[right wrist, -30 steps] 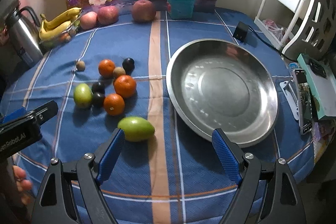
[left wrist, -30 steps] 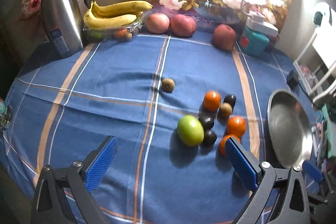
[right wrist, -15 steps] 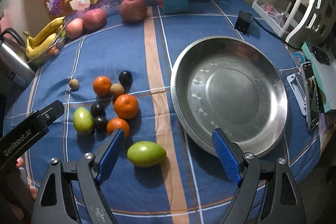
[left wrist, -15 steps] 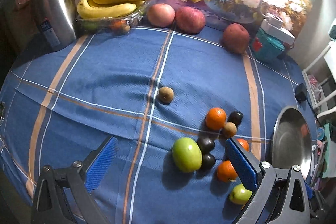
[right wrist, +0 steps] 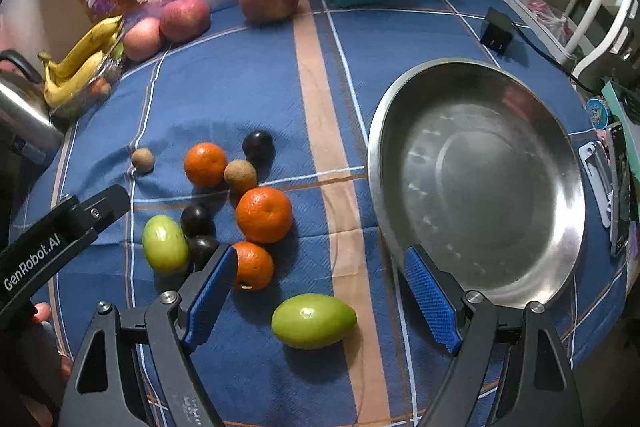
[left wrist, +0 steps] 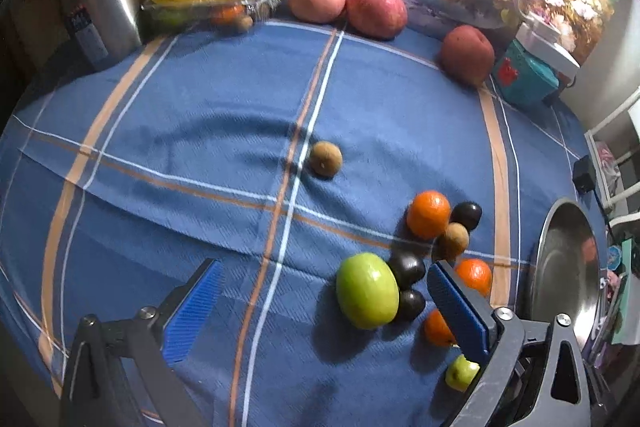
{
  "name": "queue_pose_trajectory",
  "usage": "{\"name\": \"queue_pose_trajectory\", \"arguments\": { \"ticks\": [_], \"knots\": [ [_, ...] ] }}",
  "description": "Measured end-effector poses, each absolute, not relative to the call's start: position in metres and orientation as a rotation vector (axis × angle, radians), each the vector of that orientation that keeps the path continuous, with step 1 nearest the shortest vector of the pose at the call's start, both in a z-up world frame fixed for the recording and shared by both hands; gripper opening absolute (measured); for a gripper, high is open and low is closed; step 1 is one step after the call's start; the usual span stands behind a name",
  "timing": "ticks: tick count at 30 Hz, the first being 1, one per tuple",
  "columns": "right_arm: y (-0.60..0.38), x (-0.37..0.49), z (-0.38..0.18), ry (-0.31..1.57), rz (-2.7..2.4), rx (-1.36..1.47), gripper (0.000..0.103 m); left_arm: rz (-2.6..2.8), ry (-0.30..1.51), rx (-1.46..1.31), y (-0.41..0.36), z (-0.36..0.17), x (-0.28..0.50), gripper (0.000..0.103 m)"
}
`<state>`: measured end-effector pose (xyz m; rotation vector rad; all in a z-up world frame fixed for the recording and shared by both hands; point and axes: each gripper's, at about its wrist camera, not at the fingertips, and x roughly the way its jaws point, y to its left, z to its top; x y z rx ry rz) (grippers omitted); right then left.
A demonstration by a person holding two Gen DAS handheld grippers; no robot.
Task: Organize fruits
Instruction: 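Move the left tool to the green apple while the right tool approaches the green mango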
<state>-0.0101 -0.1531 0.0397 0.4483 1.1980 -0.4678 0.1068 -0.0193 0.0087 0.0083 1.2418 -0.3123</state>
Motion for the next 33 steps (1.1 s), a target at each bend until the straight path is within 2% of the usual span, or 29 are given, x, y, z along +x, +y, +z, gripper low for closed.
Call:
{"name": "queue_pose_trajectory", "arguments": {
  "ticks": [12, 15, 18, 23, 27, 29, 33],
  "knots": [
    [-0.144, -0.024, 0.027, 1.235, -0.432, 0.461, 0.083, -0.345, 1.313, -0.018, -0.022, -0.011, 0.095, 0.094],
    [-0.143, -0.024, 0.020, 1.261, -0.434, 0.456, 0.083, -0.347, 1.337, -0.025, -0.022, -0.017, 0.093, 0.090],
    [-0.143, -0.025, 0.012, 1.287, -0.434, 0.464, 0.078, -0.353, 1.349, -0.033, -0.023, -0.020, 0.091, 0.086],
    [-0.141, -0.024, 0.003, 1.311, -0.435, 0.459, 0.078, -0.368, 1.359, -0.051, -0.025, -0.021, 0.088, 0.073],
    [-0.142, -0.021, -0.004, 1.327, -0.435, 0.467, 0.078, -0.373, 1.363, -0.062, -0.032, -0.023, 0.088, 0.068],
    [-0.143, -0.023, -0.007, 1.333, -0.437, 0.466, 0.078, -0.377, 1.364, -0.068, -0.033, -0.023, 0.087, 0.058],
    [-0.145, -0.022, -0.012, 1.338, -0.427, 0.481, 0.069, -0.385, 1.367, -0.081, -0.033, -0.023, 0.088, 0.051]
  ]
}}
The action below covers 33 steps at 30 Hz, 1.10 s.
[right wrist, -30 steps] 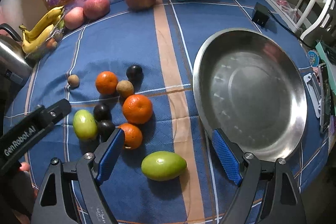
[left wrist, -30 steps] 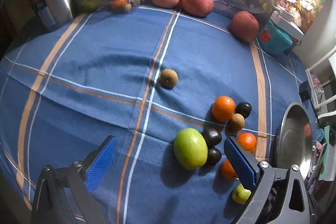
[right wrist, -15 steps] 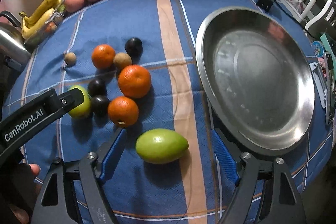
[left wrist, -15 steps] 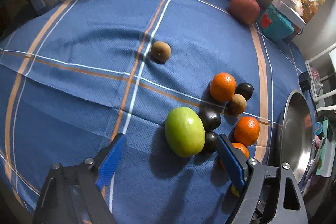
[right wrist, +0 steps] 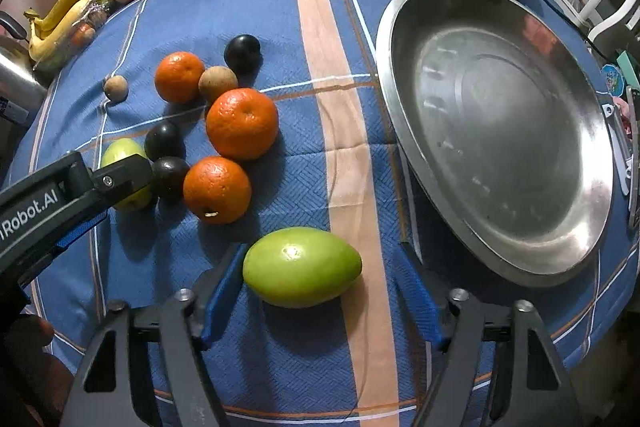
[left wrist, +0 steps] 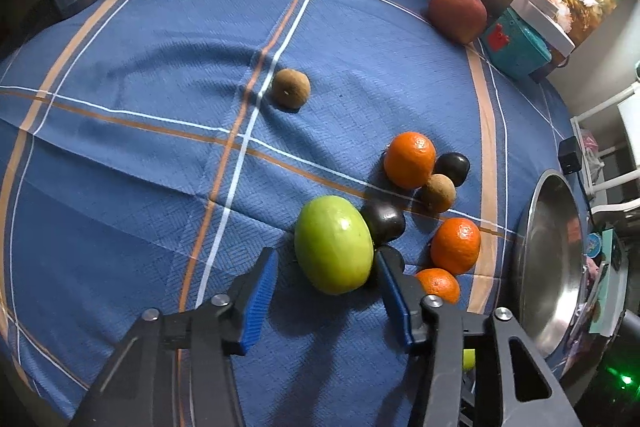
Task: Organize fruits
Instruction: 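Move the left tool to the green apple while the right tool approaches the green mango, then close the left tool on the green apple while the right tool closes on the mango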
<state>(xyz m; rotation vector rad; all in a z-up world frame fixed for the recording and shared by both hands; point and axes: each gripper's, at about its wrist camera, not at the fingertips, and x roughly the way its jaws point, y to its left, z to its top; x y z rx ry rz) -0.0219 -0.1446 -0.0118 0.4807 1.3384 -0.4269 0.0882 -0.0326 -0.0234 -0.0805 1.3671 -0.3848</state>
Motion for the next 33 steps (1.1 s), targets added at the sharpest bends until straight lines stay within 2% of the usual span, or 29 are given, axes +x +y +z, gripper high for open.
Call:
{"name": "queue_pose_trajectory", "arguments": {
  "ticks": [2, 6, 21, 24, 25, 33],
  "knots": [
    [-0.144, -0.021, -0.013, 1.337, -0.423, 0.480, 0.068, -0.391, 1.366, -0.085, -0.032, -0.022, 0.088, 0.046],
    [-0.142, -0.022, -0.012, 1.327, -0.403, 0.490, 0.057, -0.397, 1.362, -0.090, -0.034, -0.020, 0.089, 0.042],
    [-0.140, -0.020, 0.012, 1.293, -0.392, 0.501, 0.057, -0.382, 1.325, -0.107, -0.024, -0.004, 0.091, 0.041],
    [-0.143, -0.020, 0.025, 1.266, -0.393, 0.506, 0.057, -0.385, 1.302, -0.111, -0.021, 0.005, 0.091, 0.038],
    [-0.143, -0.020, 0.030, 1.256, -0.393, 0.507, 0.057, -0.390, 1.292, -0.114, -0.020, 0.009, 0.090, 0.031],
    [-0.154, -0.020, 0.044, 1.201, -0.414, 0.505, 0.057, -0.387, 1.257, -0.089, -0.026, 0.016, 0.085, 0.031]
  ]
}}
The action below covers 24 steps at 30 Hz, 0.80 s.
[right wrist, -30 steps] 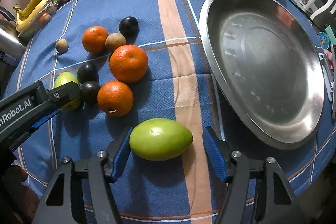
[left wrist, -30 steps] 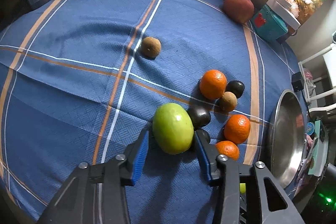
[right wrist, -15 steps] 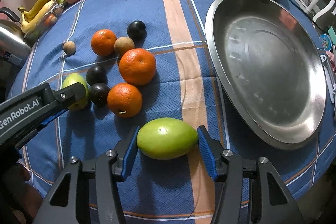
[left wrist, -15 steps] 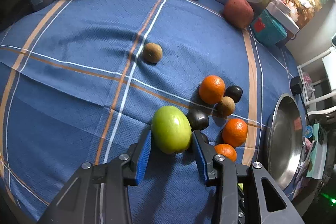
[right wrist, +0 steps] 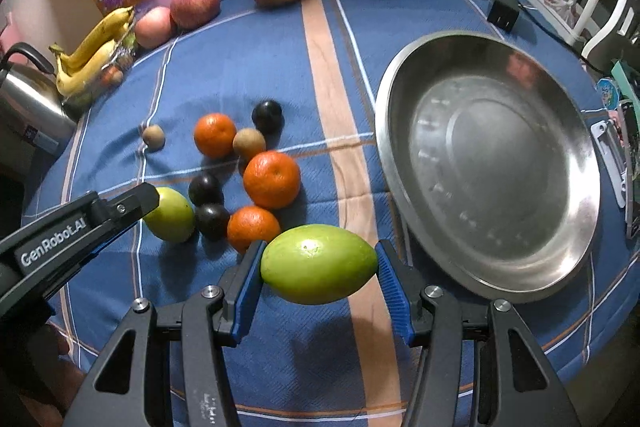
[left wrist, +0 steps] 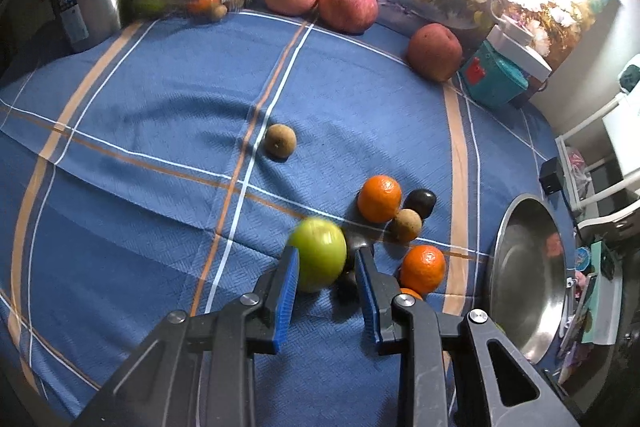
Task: Organize fruits
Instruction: 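Close the left tool on the green apple while the right tool closes on the mango, then lift the green apple with the left tool while the right tool carries the mango over the steel bowl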
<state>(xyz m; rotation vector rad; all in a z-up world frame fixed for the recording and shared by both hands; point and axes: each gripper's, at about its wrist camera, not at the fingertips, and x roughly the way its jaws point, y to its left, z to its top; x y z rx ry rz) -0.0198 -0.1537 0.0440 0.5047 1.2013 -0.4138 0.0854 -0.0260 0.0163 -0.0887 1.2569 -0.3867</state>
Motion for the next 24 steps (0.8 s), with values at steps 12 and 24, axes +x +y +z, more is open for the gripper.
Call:
{"name": "queue_pose_trajectory", "arguments": {
  "ticks": [12, 24],
  "knots": [
    [-0.162, -0.025, 0.044, 1.190, -0.421, 0.530, 0.057, -0.335, 1.270, -0.145, -0.013, 0.005, 0.099, 0.033],
    [-0.168, -0.028, 0.041, 1.192, -0.438, 0.546, 0.057, -0.358, 1.276, -0.186, -0.023, -0.012, 0.119, 0.043]
  ]
}}
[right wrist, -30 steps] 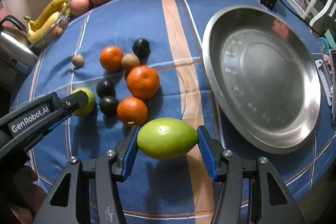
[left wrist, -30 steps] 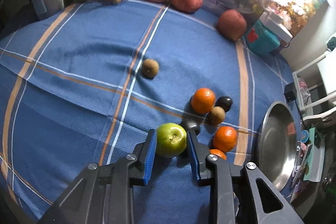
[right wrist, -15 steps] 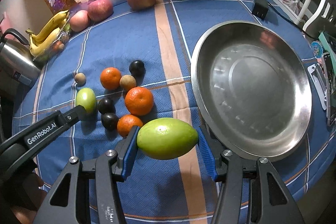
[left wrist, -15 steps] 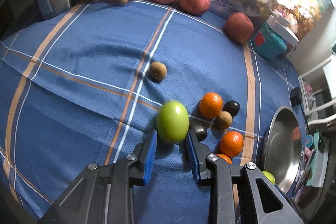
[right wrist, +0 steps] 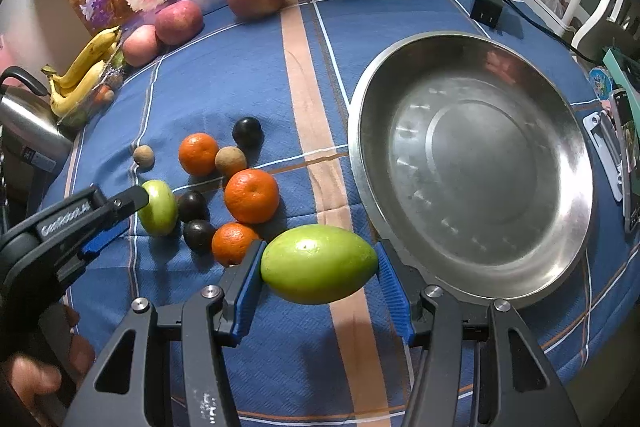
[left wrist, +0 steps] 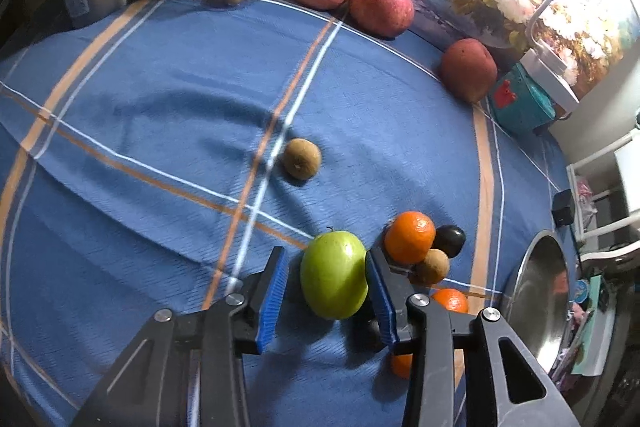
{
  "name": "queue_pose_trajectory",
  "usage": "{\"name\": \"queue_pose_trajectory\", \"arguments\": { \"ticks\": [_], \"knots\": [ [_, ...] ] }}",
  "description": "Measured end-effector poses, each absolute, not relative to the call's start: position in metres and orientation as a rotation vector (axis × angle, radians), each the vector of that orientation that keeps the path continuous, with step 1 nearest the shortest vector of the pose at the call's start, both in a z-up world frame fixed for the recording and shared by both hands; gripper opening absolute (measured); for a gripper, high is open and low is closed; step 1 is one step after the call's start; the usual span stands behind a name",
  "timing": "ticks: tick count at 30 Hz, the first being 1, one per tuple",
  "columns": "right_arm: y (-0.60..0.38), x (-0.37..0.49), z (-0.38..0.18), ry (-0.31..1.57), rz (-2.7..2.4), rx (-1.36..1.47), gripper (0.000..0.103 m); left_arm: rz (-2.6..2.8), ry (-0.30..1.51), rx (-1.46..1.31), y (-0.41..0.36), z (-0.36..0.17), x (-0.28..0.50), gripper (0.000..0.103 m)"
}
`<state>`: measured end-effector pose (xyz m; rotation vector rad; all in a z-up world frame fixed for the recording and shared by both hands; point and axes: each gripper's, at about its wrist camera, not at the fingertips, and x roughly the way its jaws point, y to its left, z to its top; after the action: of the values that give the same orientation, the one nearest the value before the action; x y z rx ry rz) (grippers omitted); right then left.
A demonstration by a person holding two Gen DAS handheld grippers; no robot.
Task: Organize fruits
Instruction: 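Lift the green apple with the left tool while the right tool carries the mango over the steel bowl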
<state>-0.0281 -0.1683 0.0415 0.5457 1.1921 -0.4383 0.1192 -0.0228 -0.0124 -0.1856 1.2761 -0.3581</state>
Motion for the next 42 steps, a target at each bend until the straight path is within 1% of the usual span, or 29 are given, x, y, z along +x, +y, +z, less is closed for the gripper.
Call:
{"name": "queue_pose_trajectory", "arguments": {
  "ticks": [8, 14, 19, 27, 35, 42],
  "knots": [
    [-0.172, -0.028, 0.040, 1.193, -0.447, 0.554, 0.057, -0.359, 1.318, -0.184, -0.034, -0.031, 0.121, 0.042],
    [-0.175, -0.029, 0.040, 1.190, -0.450, 0.562, 0.057, -0.347, 1.314, -0.206, -0.026, -0.028, 0.119, 0.042],
    [-0.176, -0.029, 0.040, 1.187, -0.448, 0.574, 0.057, -0.333, 1.293, -0.216, -0.016, -0.019, 0.115, 0.042],
    [-0.187, -0.032, 0.049, 1.149, -0.484, 0.575, 0.057, -0.367, 1.219, -0.185, -0.019, 0.015, 0.098, 0.042],
    [-0.222, -0.047, 0.056, 1.112, -0.611, 0.588, 0.057, -0.480, 1.186, -0.085, -0.062, 0.040, 0.068, 0.042],
    [-0.257, -0.065, 0.052, 1.108, -0.738, 0.602, 0.057, -0.586, 1.193, 0.028, -0.119, 0.042, 0.047, 0.042]
  ]
}}
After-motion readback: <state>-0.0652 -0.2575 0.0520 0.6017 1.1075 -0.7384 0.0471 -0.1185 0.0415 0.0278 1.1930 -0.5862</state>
